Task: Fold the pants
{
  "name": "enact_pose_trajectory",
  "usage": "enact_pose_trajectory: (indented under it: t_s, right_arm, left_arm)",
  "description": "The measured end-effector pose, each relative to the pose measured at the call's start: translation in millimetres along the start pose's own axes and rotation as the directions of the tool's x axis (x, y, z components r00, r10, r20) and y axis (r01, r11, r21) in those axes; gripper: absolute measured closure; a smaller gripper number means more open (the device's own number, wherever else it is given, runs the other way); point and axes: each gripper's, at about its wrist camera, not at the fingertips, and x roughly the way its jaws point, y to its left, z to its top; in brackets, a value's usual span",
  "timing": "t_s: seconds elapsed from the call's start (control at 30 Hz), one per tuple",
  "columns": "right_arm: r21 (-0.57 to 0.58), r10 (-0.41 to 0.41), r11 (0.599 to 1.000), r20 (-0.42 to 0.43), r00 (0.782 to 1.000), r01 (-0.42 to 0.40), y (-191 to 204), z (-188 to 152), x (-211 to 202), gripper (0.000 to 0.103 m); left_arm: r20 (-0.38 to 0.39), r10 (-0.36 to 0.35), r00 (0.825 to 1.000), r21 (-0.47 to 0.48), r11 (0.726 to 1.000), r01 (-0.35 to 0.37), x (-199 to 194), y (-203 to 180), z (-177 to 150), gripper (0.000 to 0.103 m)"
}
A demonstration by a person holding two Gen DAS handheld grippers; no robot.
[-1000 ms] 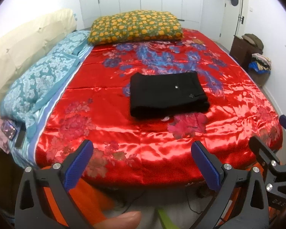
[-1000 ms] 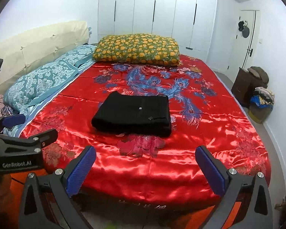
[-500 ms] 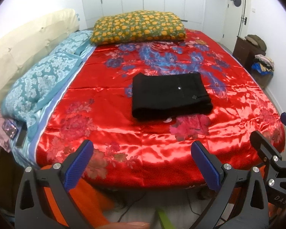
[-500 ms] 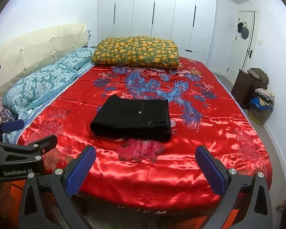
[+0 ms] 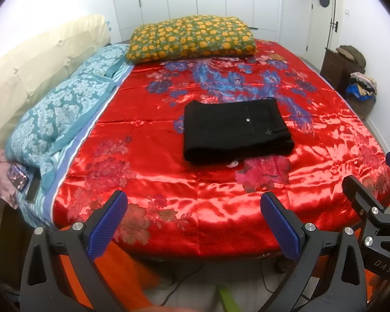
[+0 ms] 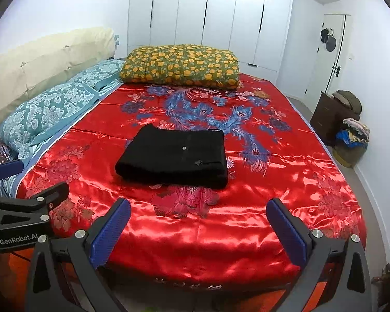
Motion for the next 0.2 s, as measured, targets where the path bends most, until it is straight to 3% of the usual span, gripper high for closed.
enact_pose_trajectory:
  t_s: [0.2]
  right_arm:
    - [0.009,0.0,1.0,0.0,1.0,0.0,-2.2,0.1,0.1,0.0]
  left_arm:
    - [0.037,0.014,0.999,0.004,1.0,-0.014,-5.6,1.0,-0.6,0.001]
